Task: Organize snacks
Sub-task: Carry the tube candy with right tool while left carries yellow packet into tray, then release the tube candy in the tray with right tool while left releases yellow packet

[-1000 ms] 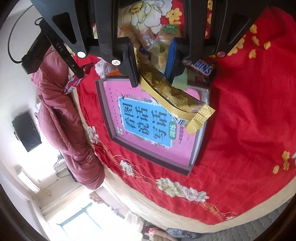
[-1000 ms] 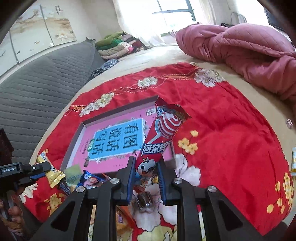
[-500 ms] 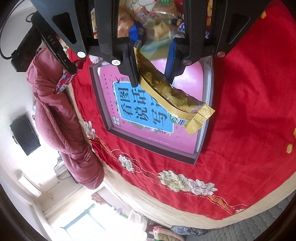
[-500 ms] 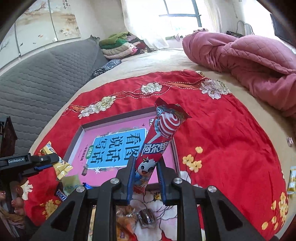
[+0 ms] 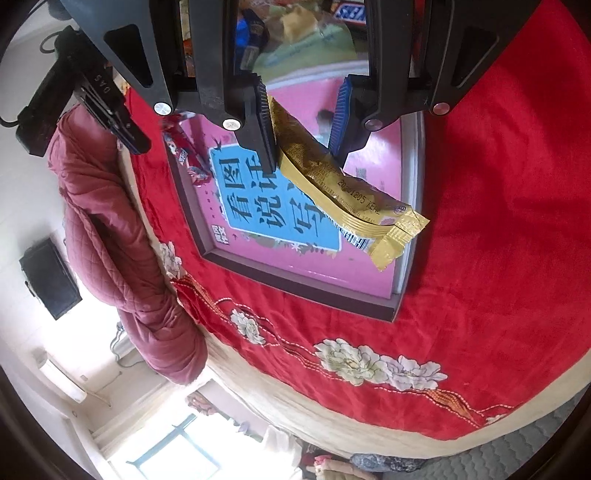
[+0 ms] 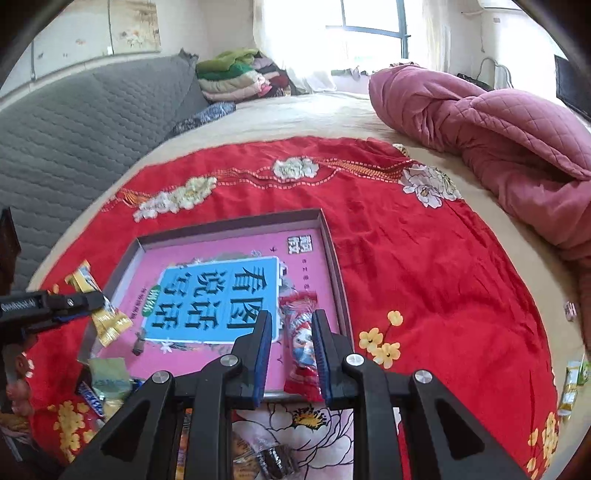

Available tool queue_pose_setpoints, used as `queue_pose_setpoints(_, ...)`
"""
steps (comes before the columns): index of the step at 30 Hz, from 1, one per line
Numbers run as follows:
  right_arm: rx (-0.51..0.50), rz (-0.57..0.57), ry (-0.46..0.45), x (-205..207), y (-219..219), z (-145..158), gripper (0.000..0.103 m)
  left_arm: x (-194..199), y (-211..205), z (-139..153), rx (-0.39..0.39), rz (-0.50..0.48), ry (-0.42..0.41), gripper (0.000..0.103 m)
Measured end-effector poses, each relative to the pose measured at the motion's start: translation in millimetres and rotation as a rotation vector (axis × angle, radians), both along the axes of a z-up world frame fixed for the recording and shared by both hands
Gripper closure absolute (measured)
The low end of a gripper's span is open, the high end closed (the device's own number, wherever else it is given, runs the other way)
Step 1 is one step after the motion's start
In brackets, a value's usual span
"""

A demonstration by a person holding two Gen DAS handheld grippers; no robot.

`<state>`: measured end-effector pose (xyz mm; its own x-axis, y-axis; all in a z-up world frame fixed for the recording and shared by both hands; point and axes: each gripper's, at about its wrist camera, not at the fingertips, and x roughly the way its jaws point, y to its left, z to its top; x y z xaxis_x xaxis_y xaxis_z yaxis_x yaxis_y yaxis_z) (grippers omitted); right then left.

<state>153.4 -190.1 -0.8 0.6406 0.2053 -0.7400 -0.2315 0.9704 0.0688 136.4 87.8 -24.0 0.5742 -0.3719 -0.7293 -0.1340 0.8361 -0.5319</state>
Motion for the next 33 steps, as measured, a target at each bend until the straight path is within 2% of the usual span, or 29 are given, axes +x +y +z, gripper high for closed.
queue_pose_setpoints(6, -0.04, 0.01, 0.069, 8, 8, -24, 0.081, 8, -1, -11, 0.013, -0.028, 0.033, 0.074)
queue_pose_setpoints(21, -0.058, -0.022, 0.086, 30, 6, -46, 0.084, 19, -9, -30, 0.041, -0.09, 0.117, 0.074)
queue_pose_setpoints(33, -0.045, -0.043, 0.103, 36, 3, -53, 0.084, 19, -14, -36, 0.038, -0.115, 0.141, 0.074)
